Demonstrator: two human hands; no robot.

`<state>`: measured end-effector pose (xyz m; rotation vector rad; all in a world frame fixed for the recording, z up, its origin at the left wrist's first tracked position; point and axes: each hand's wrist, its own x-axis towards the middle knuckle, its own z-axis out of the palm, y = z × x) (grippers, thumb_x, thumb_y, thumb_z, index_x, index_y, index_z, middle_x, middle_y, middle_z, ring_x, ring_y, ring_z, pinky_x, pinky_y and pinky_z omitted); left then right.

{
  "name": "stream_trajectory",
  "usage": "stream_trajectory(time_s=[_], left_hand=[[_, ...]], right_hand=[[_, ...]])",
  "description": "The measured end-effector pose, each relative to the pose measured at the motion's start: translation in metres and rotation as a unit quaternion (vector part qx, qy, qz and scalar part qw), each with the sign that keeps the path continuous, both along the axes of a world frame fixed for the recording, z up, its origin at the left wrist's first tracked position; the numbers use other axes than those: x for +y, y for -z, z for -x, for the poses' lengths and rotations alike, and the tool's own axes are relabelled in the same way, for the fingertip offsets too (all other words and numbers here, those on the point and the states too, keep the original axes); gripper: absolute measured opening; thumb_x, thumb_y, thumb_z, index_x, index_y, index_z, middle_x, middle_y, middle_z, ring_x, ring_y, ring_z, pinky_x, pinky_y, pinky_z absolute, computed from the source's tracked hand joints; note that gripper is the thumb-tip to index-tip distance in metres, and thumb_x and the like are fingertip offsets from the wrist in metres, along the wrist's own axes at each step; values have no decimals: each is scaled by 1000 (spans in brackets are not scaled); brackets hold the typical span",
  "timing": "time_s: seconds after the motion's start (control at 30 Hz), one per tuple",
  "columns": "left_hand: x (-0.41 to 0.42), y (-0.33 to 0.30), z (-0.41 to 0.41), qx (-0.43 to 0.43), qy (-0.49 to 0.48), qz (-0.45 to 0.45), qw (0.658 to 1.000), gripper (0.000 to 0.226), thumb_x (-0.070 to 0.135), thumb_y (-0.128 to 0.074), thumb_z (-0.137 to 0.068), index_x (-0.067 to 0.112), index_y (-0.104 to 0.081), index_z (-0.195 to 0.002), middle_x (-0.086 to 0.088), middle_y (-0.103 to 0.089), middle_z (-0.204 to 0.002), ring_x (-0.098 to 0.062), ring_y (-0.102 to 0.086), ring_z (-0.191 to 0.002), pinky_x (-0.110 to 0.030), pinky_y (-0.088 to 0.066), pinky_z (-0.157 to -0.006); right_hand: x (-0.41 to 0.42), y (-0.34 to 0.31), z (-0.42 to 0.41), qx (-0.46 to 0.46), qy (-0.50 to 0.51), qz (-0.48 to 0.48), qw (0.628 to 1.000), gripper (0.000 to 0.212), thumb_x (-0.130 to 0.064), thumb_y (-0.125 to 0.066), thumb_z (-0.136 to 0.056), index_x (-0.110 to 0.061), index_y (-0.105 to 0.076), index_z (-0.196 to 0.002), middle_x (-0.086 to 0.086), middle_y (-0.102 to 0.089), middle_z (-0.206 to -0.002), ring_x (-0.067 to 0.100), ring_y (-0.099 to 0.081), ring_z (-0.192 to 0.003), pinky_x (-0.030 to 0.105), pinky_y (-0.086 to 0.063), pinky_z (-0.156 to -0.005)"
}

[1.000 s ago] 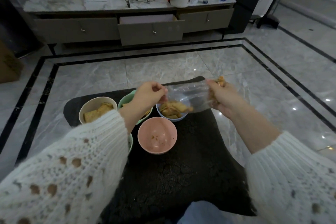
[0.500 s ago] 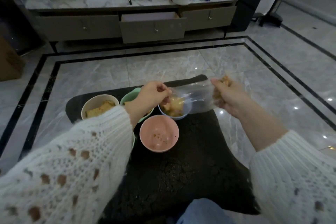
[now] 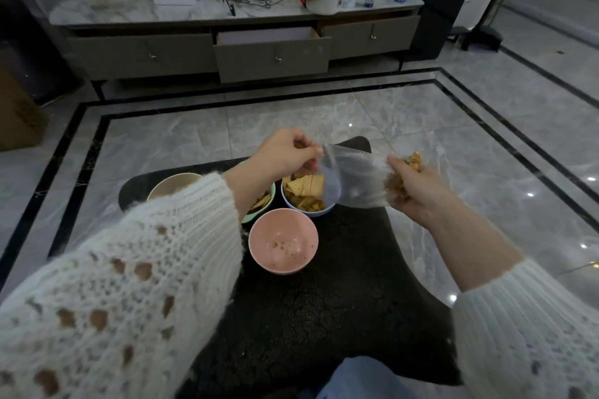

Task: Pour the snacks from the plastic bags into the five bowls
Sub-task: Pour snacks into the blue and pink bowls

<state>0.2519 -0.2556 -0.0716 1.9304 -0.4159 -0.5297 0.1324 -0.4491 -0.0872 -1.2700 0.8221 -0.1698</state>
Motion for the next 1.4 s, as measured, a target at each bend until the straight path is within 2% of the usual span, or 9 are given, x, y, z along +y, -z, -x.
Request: stream_trajectory(time_s=[0.2,0.33,0.5,0.77,0.9,1.07,1.2,1.33,1.4], left_hand=[[-5,-15,2,-3,13,19,1000,10,7,-62,-93,0,-62,-99,-11,-68,-80,-14,-68,-67,-23,-61,-64],[-6,-22,2,-6,10,30,999,5,9,-65,-91,8,-61,-88,-10,-69,-79,-16,-69,-67,-33,-62,-75],[-6,-33,7,-23,23,24,999,10,9,-63,-92,2,-61,-99,-9,-68,-80,-14,-67,-66,-29,-61,-72],[2,-40,12,-25,24,20,999,4,10,-65,-91,10,-62,-88,-11,-70,-84,-16,-68,-71,-33,-61,-77],[8,-41,17,-23,26,16,999,7,9,-64,-92,10,-60,-85,-10,-68,-79,-15,-66,-67,-33,-61,-76],[24,-43,25,-25,7,13,1000,6,10,-64,-92,5,-62,-94,-7,-67,-77,-13,-65,-66,-28,-61,-72],[39,-46,33,-24,-8,17,1000,7,8,-63,-93,3,-60,-96,-8,-65,-75,-11,-62,-61,-18,-57,-57],[57,-42,40,-10,-32,12,999,7,8,-62,-93,4,-58,-96,-9,-65,-79,-13,-62,-63,-19,-55,-57],[67,-33,43,7,-49,9,999,5,10,-63,-93,8,-59,-92,-9,-67,-83,-13,-64,-66,-23,-57,-63]], right_hand=[[-5,-5,5,-11,18,-29,999,13,-25,-68,-94,-14,-64,-100,8,-69,-95,20,-70,-82,36,-57,-65],[-3,-5,5,-15,20,-52,998,12,-23,-70,-93,-14,-63,-98,5,-69,-87,16,-69,-71,31,-56,-55],[-1,0,7,-15,13,-77,997,12,-24,-69,-93,-16,-63,-100,3,-67,-84,14,-66,-70,27,-54,-52],[7,-2,12,5,-1,-77,997,24,-23,-70,-93,-10,-64,-111,9,-70,-99,21,-69,-88,41,-60,-83],[13,-2,14,6,-6,-80,997,24,-24,-71,-92,-11,-63,-111,7,-68,-94,18,-67,-81,35,-57,-68],[21,-1,20,10,-13,-92,996,33,-25,-73,-90,-11,-63,-117,10,-69,-108,23,-69,-93,39,-59,-79],[33,-7,26,11,-17,-107,994,35,-26,-73,-89,-11,-62,-118,11,-68,-111,22,-68,-95,36,-58,-82],[44,-12,29,13,-25,-100,995,31,-30,-74,-88,-13,-63,-112,13,-69,-111,21,-68,-99,40,-53,-100],[49,-14,32,21,-29,-94,995,31,-34,-75,-87,-16,-63,-109,14,-68,-114,26,-68,-105,42,-57,-94]])
